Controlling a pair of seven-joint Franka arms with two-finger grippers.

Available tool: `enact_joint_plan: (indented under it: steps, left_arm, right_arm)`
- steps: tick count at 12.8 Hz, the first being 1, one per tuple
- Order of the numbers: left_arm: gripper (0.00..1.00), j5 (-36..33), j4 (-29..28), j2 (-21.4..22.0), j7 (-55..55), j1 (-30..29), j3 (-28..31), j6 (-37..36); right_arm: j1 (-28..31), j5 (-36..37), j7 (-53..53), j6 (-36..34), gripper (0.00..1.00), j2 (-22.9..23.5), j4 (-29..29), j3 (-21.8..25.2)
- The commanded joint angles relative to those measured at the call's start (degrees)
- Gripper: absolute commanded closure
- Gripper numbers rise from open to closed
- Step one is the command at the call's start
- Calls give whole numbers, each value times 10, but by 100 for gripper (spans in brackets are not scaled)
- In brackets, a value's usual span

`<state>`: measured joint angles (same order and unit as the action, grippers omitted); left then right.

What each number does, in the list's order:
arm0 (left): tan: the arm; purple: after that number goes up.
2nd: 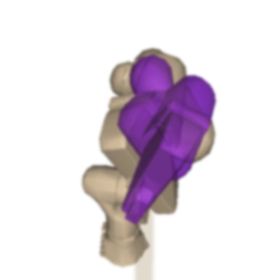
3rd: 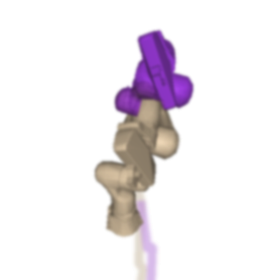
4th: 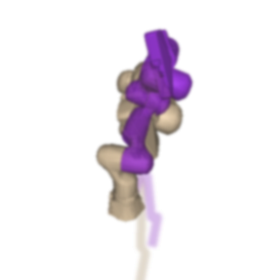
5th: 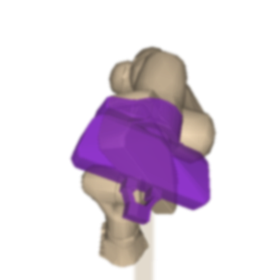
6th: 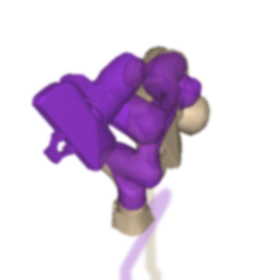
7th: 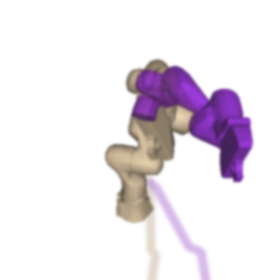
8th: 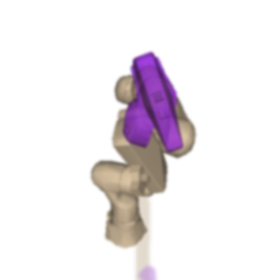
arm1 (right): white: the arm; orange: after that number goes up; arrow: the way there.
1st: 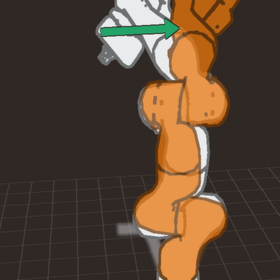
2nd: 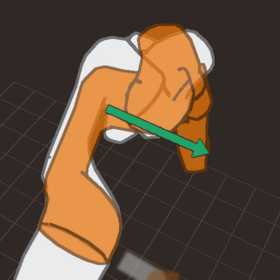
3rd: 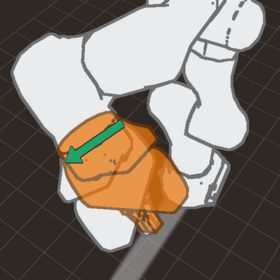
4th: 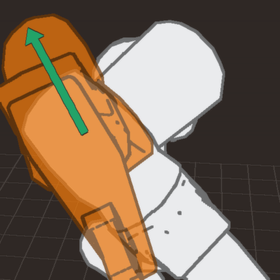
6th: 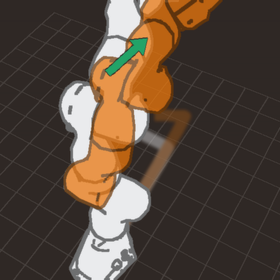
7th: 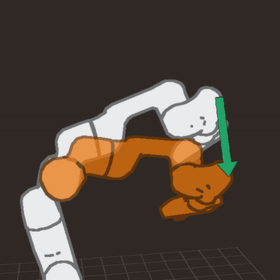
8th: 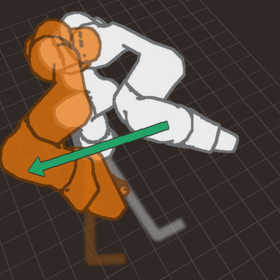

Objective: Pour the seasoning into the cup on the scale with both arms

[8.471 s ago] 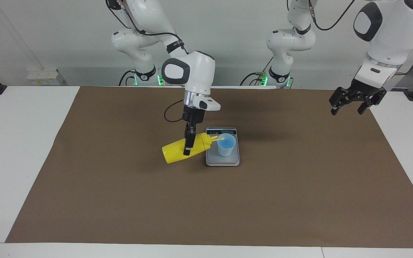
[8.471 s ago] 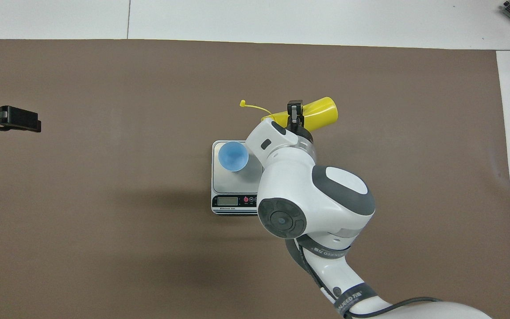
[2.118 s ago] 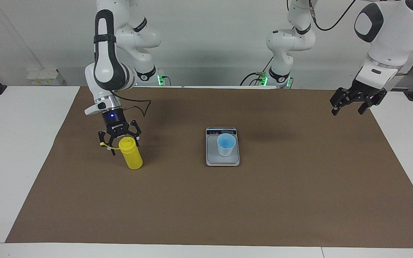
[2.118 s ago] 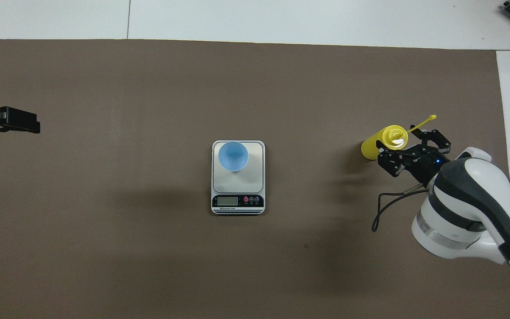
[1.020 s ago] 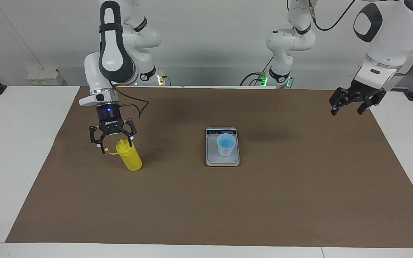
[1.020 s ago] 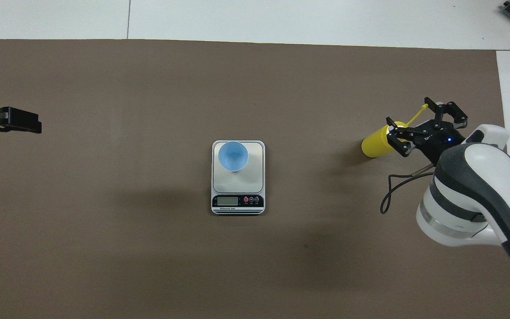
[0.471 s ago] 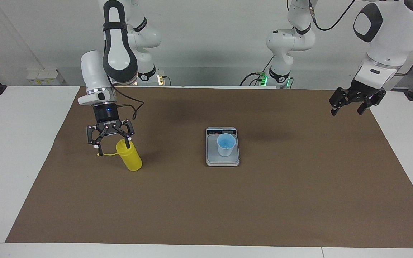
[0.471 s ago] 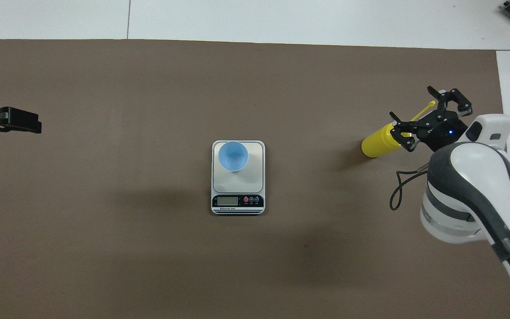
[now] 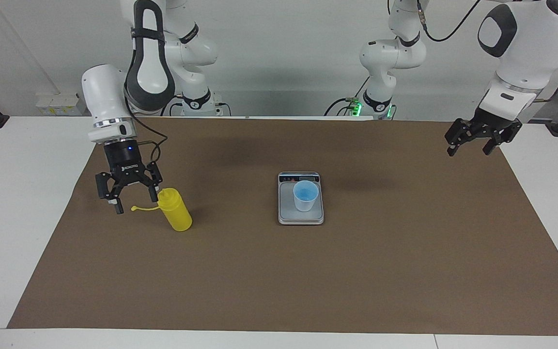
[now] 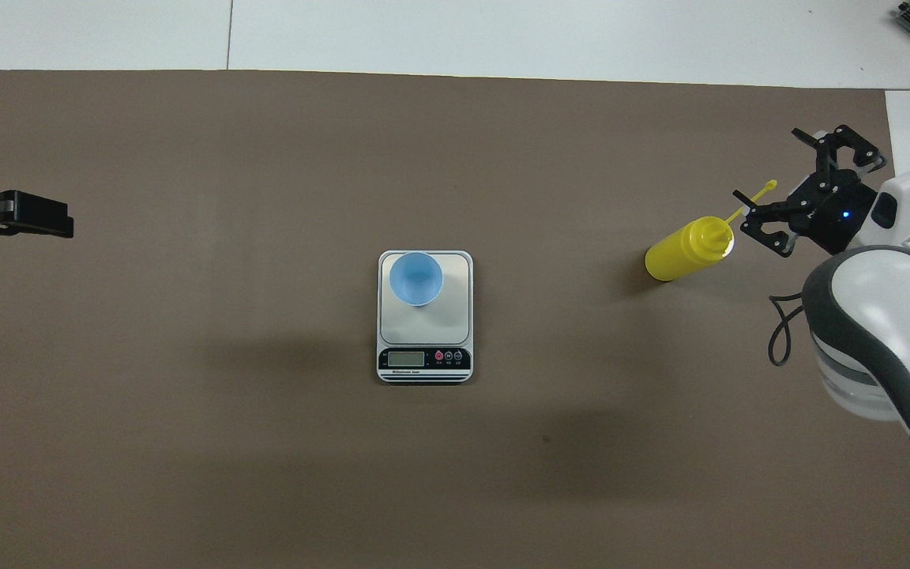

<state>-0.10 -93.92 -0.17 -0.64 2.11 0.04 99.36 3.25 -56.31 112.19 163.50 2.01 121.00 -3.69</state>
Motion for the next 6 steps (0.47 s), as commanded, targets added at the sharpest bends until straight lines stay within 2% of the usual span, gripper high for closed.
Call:
enact_joint_plan:
  steps: [1,4,6]
  left_arm:
    - [0,-3,-9,11,2,-3,-2,5]
    - [0,-3,-8,11,1,-2,-2,6]
    - [0,-3,-7,10,1,-1,-2,4]
  right_arm:
    - [27,102,-69,-55,0,4,-33,-3]
    - [36,282,-250,-113,0,3,-70,-2]
    - [36,370,-401,-158,0,3,-95,-3]
